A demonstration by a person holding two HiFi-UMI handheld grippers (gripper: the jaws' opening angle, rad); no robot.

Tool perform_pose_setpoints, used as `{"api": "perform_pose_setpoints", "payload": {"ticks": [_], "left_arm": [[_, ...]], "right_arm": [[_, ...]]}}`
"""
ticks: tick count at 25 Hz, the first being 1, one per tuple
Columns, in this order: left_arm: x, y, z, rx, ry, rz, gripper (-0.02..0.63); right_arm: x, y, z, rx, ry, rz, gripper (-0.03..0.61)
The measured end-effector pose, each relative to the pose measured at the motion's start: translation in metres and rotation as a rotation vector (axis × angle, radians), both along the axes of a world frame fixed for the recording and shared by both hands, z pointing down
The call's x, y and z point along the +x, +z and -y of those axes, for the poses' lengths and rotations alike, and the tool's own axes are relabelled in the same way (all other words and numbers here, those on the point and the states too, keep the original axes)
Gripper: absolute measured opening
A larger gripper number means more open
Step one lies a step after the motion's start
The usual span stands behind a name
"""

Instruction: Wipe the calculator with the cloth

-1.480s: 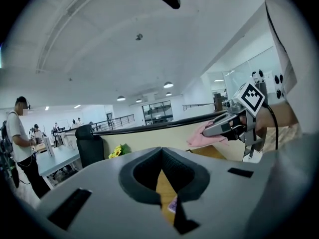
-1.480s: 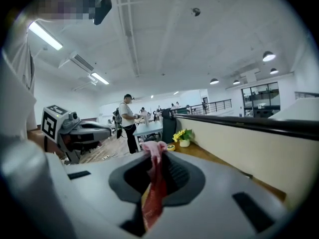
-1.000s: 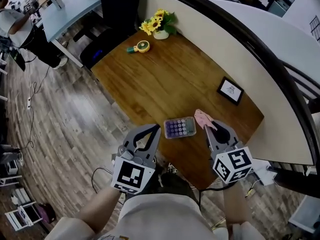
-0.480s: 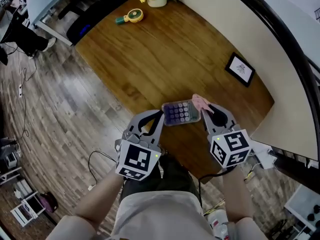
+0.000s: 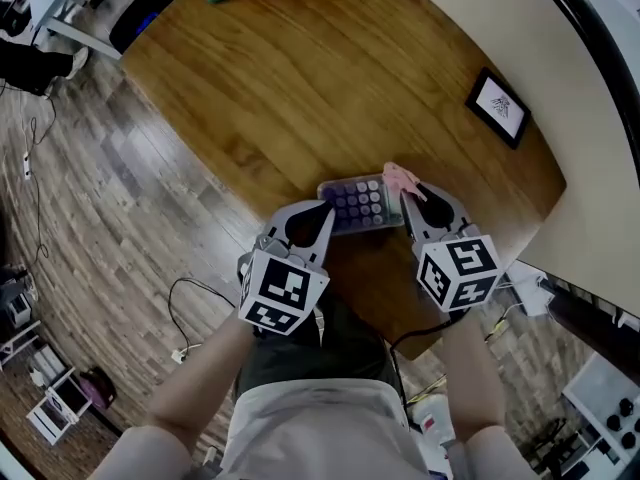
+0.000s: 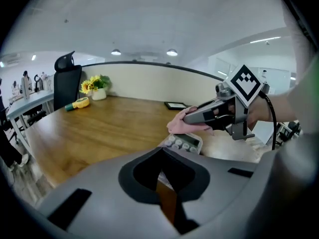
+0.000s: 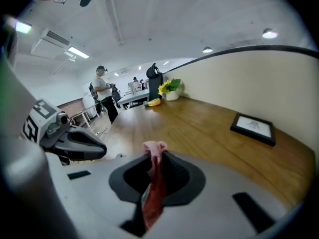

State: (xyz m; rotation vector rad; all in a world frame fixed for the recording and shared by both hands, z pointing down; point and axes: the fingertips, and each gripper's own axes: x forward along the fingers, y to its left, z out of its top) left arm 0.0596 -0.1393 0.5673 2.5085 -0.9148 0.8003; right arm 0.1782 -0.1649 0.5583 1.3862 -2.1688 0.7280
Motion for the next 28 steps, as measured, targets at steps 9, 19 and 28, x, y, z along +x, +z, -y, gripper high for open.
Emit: {"api": "perform_pose_setpoints", "payload": {"ticks": [9, 19, 28], "left_arm": [[0.002, 0.036, -0.006, -0.096, -0.046, 0.015, 0.003], [0.005, 0.038, -0.004, -0.098, -0.077, 0.064, 0.003], [0.005, 0.040, -0.004, -0.096, -0.114, 0.061, 0.003]], "right_arm": [[0.006, 0.026, 0.005, -0.006, -0.013, -0.072, 0.041], [0.000, 0.031, -0.009, -0.036, -0.092, -0.091, 0.038], [-0.002, 0.035, -0.061, -0.097, -0.150, -0.085, 0.038]]}}
